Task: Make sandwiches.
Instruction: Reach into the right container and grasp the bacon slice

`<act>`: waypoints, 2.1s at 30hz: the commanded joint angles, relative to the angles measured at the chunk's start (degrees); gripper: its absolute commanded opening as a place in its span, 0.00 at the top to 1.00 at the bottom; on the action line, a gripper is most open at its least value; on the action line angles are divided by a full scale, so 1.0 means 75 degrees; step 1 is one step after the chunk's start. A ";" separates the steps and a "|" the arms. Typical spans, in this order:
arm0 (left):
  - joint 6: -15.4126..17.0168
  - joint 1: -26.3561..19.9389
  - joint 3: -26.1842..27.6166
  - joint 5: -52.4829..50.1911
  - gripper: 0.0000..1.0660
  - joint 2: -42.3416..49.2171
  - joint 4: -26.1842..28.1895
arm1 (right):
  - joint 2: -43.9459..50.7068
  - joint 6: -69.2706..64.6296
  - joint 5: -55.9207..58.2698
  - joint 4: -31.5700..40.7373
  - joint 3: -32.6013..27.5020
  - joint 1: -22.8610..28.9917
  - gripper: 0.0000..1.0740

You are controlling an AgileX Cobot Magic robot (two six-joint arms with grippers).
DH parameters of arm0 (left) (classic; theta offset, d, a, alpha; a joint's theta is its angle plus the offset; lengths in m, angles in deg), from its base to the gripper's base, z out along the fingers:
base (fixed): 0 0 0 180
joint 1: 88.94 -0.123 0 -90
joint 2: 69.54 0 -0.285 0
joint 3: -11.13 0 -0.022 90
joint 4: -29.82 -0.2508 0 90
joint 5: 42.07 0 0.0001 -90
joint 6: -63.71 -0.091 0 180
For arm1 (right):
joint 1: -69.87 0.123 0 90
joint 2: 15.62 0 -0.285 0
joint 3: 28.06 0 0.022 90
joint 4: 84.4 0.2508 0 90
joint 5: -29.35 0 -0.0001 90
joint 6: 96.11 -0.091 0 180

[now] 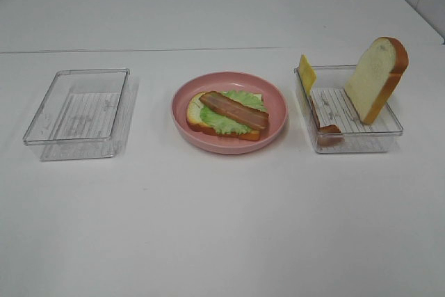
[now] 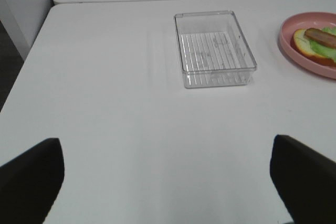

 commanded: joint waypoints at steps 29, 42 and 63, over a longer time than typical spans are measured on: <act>0.0046 -0.0015 -0.0084 0.0092 0.05 0.0107 0.0053 | 0.0015 0.0000 -0.0031 0.0069 -0.0008 0.0000 0.08; 0.0046 -0.0015 -0.0084 0.0092 0.05 0.0107 0.0053 | 0.0015 -0.0023 -0.0031 0.0069 -0.0008 0.0000 0.08; 0.0031 -0.0015 -0.0084 0.0092 0.05 0.0107 0.0053 | -0.1642 -0.0023 -0.2078 0.0237 0.0405 0.0000 0.08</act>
